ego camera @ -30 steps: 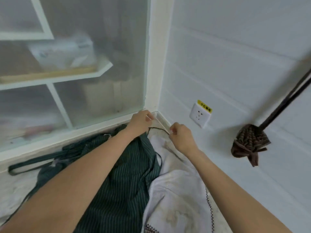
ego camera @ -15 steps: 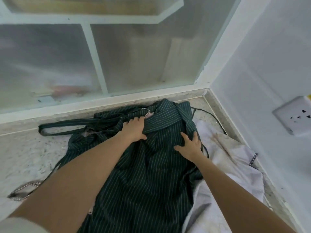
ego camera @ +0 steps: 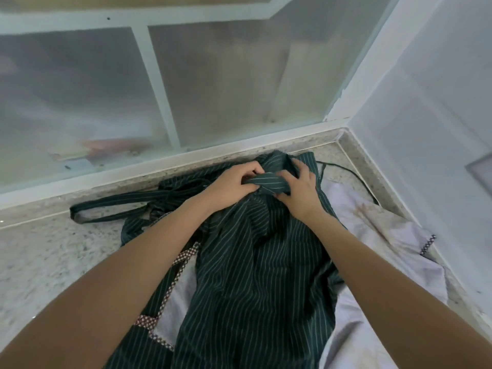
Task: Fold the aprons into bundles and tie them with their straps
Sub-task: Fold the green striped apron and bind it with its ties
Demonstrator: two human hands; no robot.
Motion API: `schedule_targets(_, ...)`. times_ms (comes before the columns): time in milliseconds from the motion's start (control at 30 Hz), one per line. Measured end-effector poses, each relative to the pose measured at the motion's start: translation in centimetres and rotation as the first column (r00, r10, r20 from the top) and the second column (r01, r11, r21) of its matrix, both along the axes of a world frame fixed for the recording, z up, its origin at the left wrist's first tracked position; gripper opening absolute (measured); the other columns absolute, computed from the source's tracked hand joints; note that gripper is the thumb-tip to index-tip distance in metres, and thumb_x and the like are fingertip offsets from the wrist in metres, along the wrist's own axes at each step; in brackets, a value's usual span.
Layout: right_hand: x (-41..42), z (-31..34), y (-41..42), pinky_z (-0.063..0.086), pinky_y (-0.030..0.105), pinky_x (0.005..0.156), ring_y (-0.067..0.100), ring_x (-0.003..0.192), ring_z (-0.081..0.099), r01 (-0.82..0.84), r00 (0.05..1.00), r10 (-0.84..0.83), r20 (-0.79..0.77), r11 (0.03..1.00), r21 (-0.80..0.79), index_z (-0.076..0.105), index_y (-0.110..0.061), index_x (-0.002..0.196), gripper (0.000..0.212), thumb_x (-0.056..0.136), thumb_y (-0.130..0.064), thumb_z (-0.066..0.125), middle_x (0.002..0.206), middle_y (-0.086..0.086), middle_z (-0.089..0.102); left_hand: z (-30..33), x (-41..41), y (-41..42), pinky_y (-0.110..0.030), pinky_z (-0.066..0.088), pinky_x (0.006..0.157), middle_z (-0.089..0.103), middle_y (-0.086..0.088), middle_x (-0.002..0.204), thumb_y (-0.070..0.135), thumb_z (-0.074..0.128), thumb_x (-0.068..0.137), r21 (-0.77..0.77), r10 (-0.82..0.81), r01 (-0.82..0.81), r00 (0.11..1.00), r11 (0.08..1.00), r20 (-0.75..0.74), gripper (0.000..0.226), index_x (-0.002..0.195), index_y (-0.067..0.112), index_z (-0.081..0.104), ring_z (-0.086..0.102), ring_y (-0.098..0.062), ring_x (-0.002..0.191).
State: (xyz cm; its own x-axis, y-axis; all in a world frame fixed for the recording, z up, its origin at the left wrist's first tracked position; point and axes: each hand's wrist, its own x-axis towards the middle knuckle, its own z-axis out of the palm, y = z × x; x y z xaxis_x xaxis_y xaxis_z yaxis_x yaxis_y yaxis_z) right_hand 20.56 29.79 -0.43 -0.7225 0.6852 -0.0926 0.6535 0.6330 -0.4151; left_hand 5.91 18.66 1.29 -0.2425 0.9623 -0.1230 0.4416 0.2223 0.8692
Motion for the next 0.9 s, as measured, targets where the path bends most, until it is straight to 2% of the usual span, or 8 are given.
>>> schedule_targets(100,-0.4,2.4,0.0,0.049,0.044,0.080,0.036,0.100,0.057,0.097,0.995,-0.097,-0.022,0.995,0.013,0.055,-0.007,0.115,0.024,0.094,-0.005,0.044,0.110,0.017,0.062,1.2,-1.1,-1.4,-0.030,0.042,0.082,0.061,0.002,0.109,0.009,0.068,0.083,-0.113,-0.010,-0.007,0.989,0.994,-0.151,0.034,0.111,0.020,0.054,0.057,-0.014,0.098)
schedule_targets(167,-0.3,3.5,-0.6,0.051,0.044,0.068,0.035,0.083,0.060,0.127,0.992,-0.127,-0.001,0.992,0.023,0.052,-0.007,0.113,0.022,0.096,-0.004,0.039,0.095,0.019,0.064,1.1,-1.8,-2.7,-0.032,0.045,0.078,0.058,-0.006,0.112,0.009,0.070,0.080,-0.294,-0.025,-0.056,0.964,0.954,-0.265,0.049,0.124,0.014,0.049,0.056,-0.021,0.097)
schedule_targets(300,-0.1,3.7,-2.0,0.044,0.038,0.061,0.036,0.079,0.059,0.209,0.978,-0.210,0.016,0.976,0.063,0.051,-0.005,0.112,0.025,0.094,0.000,0.035,0.090,0.021,0.064,0.9,-2.5,-5.3,-0.029,0.043,0.073,0.062,-0.009,0.104,0.026,0.066,0.086,-0.498,-0.056,-0.101,0.955,0.862,-0.291,0.038,0.114,0.002,0.058,0.060,-0.026,0.096)
schedule_targets(433,1.2,3.8,-3.7,0.043,0.031,0.067,0.032,0.082,0.059,0.196,0.980,-0.191,0.048,0.974,-0.116,0.050,-0.013,0.121,0.029,0.093,-0.012,0.047,0.096,0.015,0.065,0.5,-1.7,-7.9,-0.030,0.047,0.089,0.060,-0.004,0.120,0.036,0.058,0.090,-0.356,0.197,-0.149,0.975,0.922,0.101,0.044,0.126,0.010,0.053,0.059,-0.020,0.105)
schedule_targets(533,2.0,5.0,-5.3,0.044,0.028,0.074,0.020,0.082,0.056,0.010,0.988,0.036,0.152,0.956,-0.293,0.052,-0.025,0.125,0.045,0.085,-0.038,0.065,0.092,0.001,0.059,1.2,-0.5,-8.4,-0.031,0.046,0.089,0.062,-0.002,0.116,0.036,0.064,0.086,-0.198,0.175,-0.167,0.984,0.966,0.023,0.040,0.119,0.015,0.057,0.059,-0.019,0.103)
schedule_targets(633,2.3,5.9,-5.8,0.041,0.026,0.066,0.023,0.075,0.057,0.041,0.994,-0.016,0.109,0.973,-0.229,0.067,-0.012,0.103,0.031,0.087,-0.038,0.063,0.082,0.010,0.063,3.8,0.6,-8.5,-0.026,0.040,0.071,0.064,-0.003,0.097,0.033,0.068,0.083,-0.118,0.113,-0.122,0.990,0.985,-0.078,0.027,0.100,0.013,0.061,0.060,-0.018,0.086)
schedule_targets(767,3.3,10.3,-6.5,0.033,0.023,0.060,0.019,0.076,0.049,0.112,0.991,-0.121,-0.049,0.981,-0.156,0.055,-0.013,0.068,0.021,0.087,-0.018,0.062,0.075,0.009,0.055,8.8,1.0,-9.0,-0.030,0.045,0.087,0.059,-0.001,0.121,0.036,0.075,0.076,-0.272,0.024,-0.080,0.979,0.959,-0.203,0.056,0.123,0.014,0.056,0.058,-0.019,0.103)
schedule_targets(900,5.3,15.8,-7.4,0.027,0.030,0.057,0.022,0.070,0.045,0.239,0.924,-0.266,-0.276,0.962,-0.129,0.050,-0.004,0.074,0.015,0.085,-0.008,0.059,0.071,0.013,0.048,13.6,1.1,-10.6,-0.031,0.047,0.089,0.061,-0.001,0.116,0.027,0.080,0.071,-0.469,-0.160,-0.036,0.915,0.882,-0.370,0.056,0.120,0.009,0.057,0.059,-0.022,0.101)
